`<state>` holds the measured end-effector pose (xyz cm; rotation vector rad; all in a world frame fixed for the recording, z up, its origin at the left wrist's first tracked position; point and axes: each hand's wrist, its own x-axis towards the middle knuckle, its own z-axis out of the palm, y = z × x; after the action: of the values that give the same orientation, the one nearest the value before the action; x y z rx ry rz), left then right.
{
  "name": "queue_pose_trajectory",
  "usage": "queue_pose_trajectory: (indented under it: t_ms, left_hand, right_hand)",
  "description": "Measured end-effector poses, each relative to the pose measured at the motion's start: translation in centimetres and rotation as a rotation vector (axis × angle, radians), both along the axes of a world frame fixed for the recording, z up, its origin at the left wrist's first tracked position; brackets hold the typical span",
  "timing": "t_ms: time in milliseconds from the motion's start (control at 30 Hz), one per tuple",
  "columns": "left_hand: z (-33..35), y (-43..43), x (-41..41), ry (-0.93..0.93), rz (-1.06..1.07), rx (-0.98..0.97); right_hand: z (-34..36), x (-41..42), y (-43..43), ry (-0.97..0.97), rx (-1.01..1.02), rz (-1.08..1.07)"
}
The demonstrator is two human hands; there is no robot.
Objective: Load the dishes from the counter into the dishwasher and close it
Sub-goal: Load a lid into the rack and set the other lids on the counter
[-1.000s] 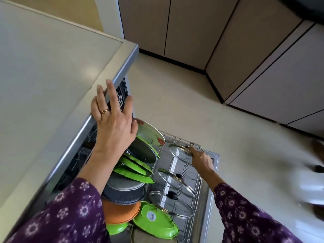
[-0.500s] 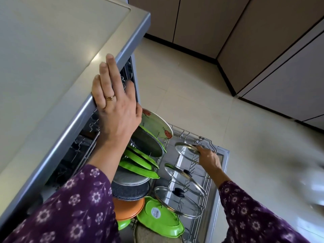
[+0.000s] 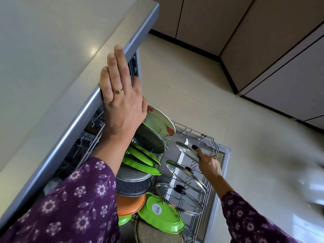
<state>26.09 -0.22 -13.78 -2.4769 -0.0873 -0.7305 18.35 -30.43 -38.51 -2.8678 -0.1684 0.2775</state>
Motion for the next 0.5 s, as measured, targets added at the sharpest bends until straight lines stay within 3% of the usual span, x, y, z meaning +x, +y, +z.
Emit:
queue_pose_trajectory:
  t_ms: [500]
  left_hand:
    - [0.0,-0.1,0.0,-0.021,-0.032,0.0]
  right_hand:
    - [-1.4,-0.7,-0.9,-0.038,-0.004,0.032]
